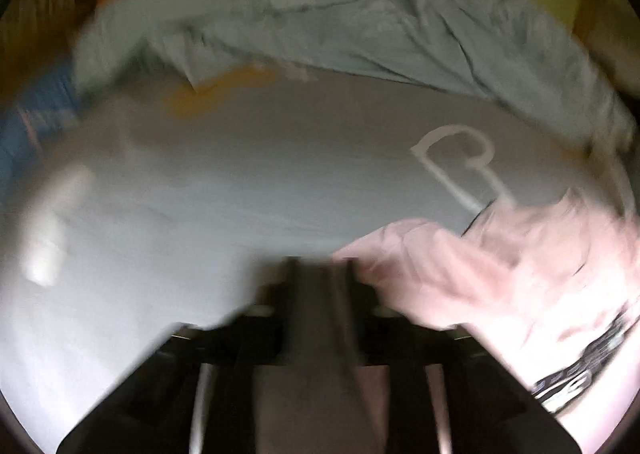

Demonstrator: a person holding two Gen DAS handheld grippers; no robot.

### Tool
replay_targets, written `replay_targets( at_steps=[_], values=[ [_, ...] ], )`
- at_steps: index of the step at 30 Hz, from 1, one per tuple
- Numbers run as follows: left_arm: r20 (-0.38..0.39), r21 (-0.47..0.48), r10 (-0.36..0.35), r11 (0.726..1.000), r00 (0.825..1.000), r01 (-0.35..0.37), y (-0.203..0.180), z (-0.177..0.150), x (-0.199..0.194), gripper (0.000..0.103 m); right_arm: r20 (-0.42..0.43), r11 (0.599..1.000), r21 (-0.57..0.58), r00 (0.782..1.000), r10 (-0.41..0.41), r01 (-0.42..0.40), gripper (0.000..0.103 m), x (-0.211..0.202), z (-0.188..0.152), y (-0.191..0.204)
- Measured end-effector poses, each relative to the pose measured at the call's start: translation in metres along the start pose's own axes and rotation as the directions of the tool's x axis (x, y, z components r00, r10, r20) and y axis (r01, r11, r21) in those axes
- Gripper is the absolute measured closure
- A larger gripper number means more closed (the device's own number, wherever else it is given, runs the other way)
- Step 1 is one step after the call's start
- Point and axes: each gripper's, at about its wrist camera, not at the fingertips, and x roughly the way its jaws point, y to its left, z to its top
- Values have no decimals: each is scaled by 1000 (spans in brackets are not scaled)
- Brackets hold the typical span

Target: Fold small clothes

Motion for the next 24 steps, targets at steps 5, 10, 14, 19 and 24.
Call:
replay_targets(
  at_steps=[5,10,14,19,24],
  values=[
    [157,80,-11,997,988,-2,-26,-15,-61,59,74,994,96,996,-51,44,49,-14,10,-26],
    [218,67,-155,987,963,144,-64,-40,-108,48,58,979,188,994,-94,81,49,-11,15,-53],
    [199,103,-236,970,951,220,-101,-75,-125,48,-23,968,229,995,-96,99,50,3,9,-66],
    [180,90,-237,970,955,224,-109,-122,-141,48,-74,972,235,997,8,9,54,14,2,-59],
    [298,27,-80,997,951,75,-86,-158,-173,48,-62,991,132,998,-10,18,54,11,0,-36]
  ],
)
